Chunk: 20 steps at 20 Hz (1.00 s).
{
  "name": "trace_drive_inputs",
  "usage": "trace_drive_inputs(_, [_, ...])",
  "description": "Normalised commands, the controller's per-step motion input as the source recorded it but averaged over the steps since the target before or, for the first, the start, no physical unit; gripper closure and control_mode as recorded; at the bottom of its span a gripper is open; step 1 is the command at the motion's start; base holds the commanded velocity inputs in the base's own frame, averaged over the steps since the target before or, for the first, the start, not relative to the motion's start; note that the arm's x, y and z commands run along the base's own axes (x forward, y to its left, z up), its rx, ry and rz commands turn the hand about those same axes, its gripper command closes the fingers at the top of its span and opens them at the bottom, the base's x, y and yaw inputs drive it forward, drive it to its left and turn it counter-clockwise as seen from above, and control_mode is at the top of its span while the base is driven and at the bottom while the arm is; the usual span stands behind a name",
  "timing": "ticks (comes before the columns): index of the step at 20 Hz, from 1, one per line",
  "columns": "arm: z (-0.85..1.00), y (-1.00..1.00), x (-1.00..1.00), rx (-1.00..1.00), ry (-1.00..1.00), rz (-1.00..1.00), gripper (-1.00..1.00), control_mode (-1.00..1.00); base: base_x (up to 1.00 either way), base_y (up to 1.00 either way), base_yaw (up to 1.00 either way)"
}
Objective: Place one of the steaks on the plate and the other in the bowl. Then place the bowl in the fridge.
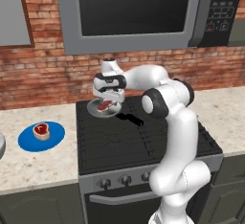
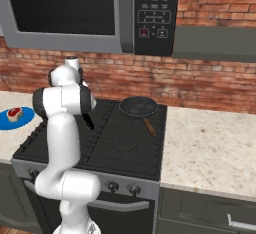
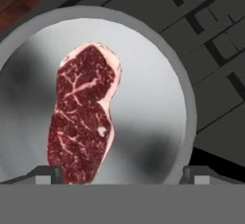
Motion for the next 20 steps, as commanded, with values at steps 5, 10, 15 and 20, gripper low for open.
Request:
trace_drive_inputs(5, [-0.17,0.00,0.18,0.00,0.07,0.00,-1.00,-1.00,0.00,0.00,0.00])
trace_drive_inputs(10, [-0.18,0.01,0.12,0.00,0.08,0.00,-1.00,-1.00,0.00,0.00,0.00])
trace_drive_inputs(15, [-0.06,0.05,0.15,-0.01,0.02,0.00,-1.00,-1.00,0.00,0.00,0.00])
trace_drive_inputs(20, [-0.08,0.06,0.09,0.00,0.01,0.00,-1.00,-1.00,0.00,0.00,0.00])
